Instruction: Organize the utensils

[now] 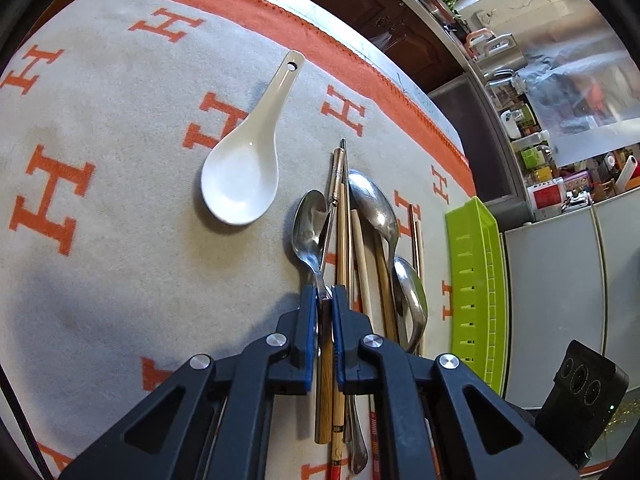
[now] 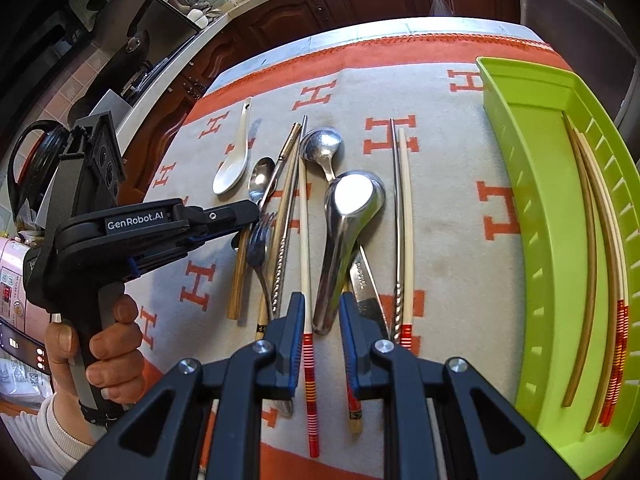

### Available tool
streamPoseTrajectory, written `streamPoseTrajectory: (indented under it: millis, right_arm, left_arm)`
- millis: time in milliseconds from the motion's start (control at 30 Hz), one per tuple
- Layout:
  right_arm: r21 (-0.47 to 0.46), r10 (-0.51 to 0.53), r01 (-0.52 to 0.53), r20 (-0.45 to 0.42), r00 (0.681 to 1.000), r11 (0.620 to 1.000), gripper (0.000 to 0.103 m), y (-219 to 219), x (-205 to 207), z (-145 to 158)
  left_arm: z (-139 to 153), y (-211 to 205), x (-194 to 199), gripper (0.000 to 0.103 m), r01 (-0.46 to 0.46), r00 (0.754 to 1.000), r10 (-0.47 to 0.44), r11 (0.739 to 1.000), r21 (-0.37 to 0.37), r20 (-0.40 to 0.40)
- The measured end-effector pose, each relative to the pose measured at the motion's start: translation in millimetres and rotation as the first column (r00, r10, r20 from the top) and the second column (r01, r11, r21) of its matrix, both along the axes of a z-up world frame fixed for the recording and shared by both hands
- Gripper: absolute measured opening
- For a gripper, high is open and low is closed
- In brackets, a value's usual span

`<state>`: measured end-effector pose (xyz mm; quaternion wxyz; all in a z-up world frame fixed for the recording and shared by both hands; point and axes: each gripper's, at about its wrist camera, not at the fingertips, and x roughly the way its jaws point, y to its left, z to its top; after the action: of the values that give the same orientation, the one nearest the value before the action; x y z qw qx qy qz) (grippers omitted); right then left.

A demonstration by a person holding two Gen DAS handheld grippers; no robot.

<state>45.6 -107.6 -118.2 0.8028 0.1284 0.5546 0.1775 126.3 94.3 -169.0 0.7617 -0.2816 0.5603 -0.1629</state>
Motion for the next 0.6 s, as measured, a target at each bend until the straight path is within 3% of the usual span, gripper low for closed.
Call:
streamPoseTrajectory:
  millis: [233, 400, 600]
  right_arm:
    - [0.04, 0.056, -0.057, 0.015, 0.998, 0.998, 0.018, 15, 4, 4]
    - [0.062, 0.095, -0.097, 0.037, 0.995, 0.993, 0.018, 34, 15, 1]
    - [0.085, 0.104, -0.103, -0.001, 0.995, 0.991, 0.018, 45, 28, -14]
  left_arm:
    - [14, 19, -22, 0.005, -0.007, 0.999, 0.007, 1.0, -0.003, 0.038]
    - [25, 39, -41, 0.005, -0.023, 0.996, 0.018, 0.998, 0.055, 0.085]
    - [18, 52, -53, 0.005, -0.026, 0.997, 0.017, 0.993, 0.113, 0.079]
